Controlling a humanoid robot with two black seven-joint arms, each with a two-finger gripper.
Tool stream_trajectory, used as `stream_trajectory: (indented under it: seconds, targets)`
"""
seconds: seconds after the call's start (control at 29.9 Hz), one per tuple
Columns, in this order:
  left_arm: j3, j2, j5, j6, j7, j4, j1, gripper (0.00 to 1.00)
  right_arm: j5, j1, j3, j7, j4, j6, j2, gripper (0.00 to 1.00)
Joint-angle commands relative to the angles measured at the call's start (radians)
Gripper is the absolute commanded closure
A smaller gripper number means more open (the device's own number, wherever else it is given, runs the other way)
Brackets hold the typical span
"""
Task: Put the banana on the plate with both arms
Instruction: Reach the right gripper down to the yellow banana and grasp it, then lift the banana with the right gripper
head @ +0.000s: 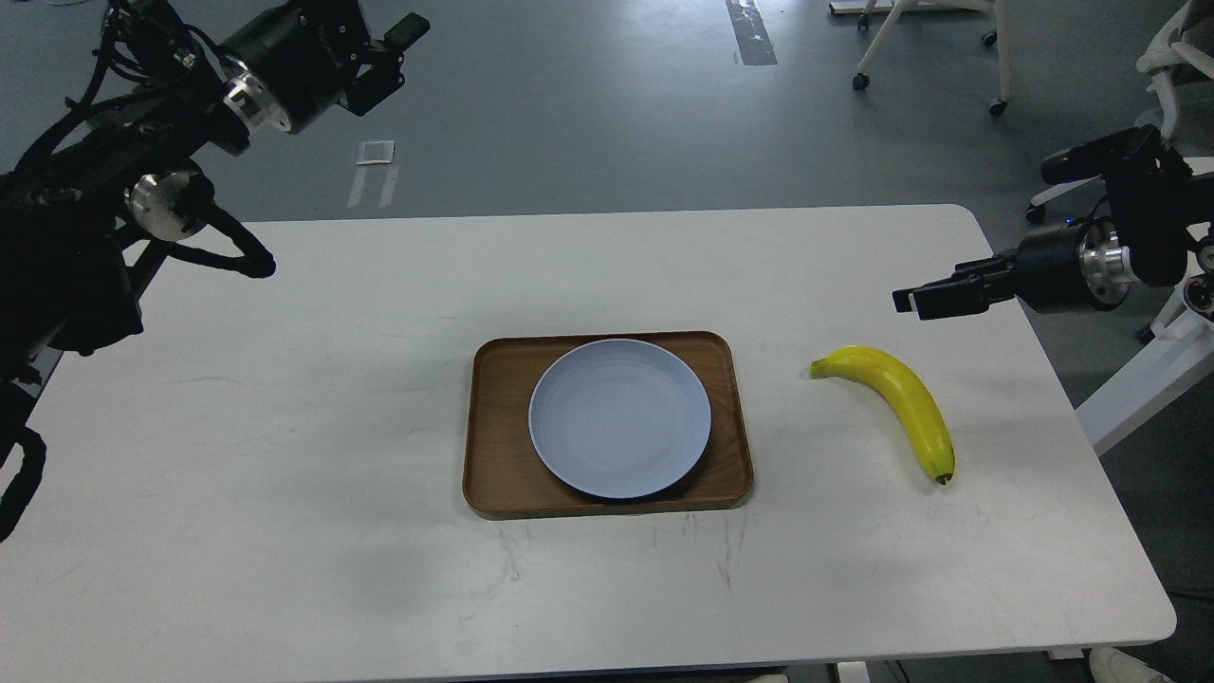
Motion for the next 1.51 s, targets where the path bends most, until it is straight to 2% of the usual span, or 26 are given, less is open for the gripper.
stream_trajectory:
  seconds: [0.0,0.23,0.67,1.07,1.24,1.31,1.37,1.44,1.47]
  targets:
    - [0.000,-0.001,0.001,0.000,0.000,0.000,0.000,0.03,-0.035,0.002,-0.042,0.000,-0.051,0.000,0.053,0.00]
    - [0.000,0.000,0.001,0.000,0.000,0.000,0.000,0.03,-0.035,-0.001,-0.140,0.000,-0.174,0.000,0.151,0.00]
    - [0.000,0.000,0.001,0.000,0.000,0.000,0.000,0.03,-0.032,-0.053,-0.145,0.000,-0.229,0.000,0.242,0.00]
    - [0.000,0.003,0.001,0.000,0.000,0.000,0.000,0.03,-0.032,-0.077,-0.149,0.000,-0.280,0.000,0.297,0.06]
    - [0.000,0.005,0.001,0.000,0.000,0.002,0.000,0.03,-0.032,-0.077,-0.155,0.000,-0.282,0.000,0.297,0.12]
    - [0.000,0.003,0.001,0.000,0.000,0.002,0.000,0.03,-0.032,-0.077,-0.175,0.000,-0.286,0.000,0.294,0.19]
    - [0.000,0.002,0.001,0.000,0.000,0.002,0.000,0.03,-0.032,-0.077,-0.177,0.000,-0.286,0.000,0.293,0.22]
    - [0.000,0.000,0.001,0.000,0.000,0.002,0.000,0.03,-0.030,-0.080,-0.178,0.000,-0.286,0.000,0.291,0.31]
    - [0.000,0.000,0.001,0.000,0.000,0.002,0.000,0.03,-0.030,-0.080,-0.178,0.000,-0.286,0.000,0.291,0.39]
